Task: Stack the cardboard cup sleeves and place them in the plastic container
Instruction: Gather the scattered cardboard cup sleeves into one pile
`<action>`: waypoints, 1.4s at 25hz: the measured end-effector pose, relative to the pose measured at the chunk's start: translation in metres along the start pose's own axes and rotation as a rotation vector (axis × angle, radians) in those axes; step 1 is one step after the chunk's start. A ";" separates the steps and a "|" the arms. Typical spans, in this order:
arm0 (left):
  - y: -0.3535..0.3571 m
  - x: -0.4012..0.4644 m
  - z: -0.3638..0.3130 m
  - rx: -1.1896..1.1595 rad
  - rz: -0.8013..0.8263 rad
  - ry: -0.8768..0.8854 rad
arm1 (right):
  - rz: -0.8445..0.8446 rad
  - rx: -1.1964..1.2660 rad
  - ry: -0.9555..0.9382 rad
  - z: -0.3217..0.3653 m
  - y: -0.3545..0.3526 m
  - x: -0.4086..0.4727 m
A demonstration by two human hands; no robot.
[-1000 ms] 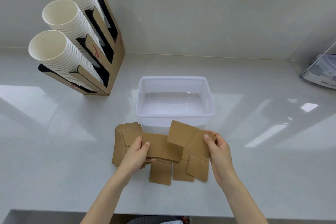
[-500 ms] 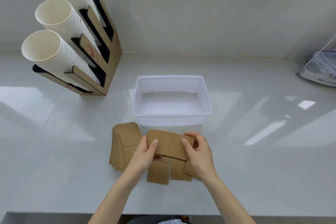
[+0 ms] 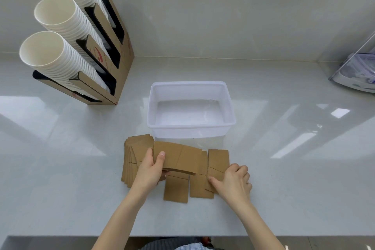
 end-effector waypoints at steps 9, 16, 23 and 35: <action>-0.003 -0.002 0.001 0.011 -0.024 -0.002 | 0.038 0.570 0.003 -0.007 -0.010 0.008; -0.002 -0.004 0.001 -0.034 0.017 -0.037 | -0.073 1.089 -0.140 -0.015 -0.048 0.005; 0.004 -0.007 -0.001 -0.099 0.079 -0.047 | 0.041 0.919 -0.345 0.017 -0.050 -0.005; 0.011 -0.014 0.002 -0.133 0.118 0.024 | -0.104 0.728 -0.475 0.042 -0.034 -0.010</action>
Point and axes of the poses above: each hand's wrist, its own x-axis towards the middle knuckle, its own y-axis out of the palm, z = x × y, the point moved 2 cm from there along x, towards the middle knuckle, and after that the axes turned 3 degrees about -z, right-handed, at the moved point
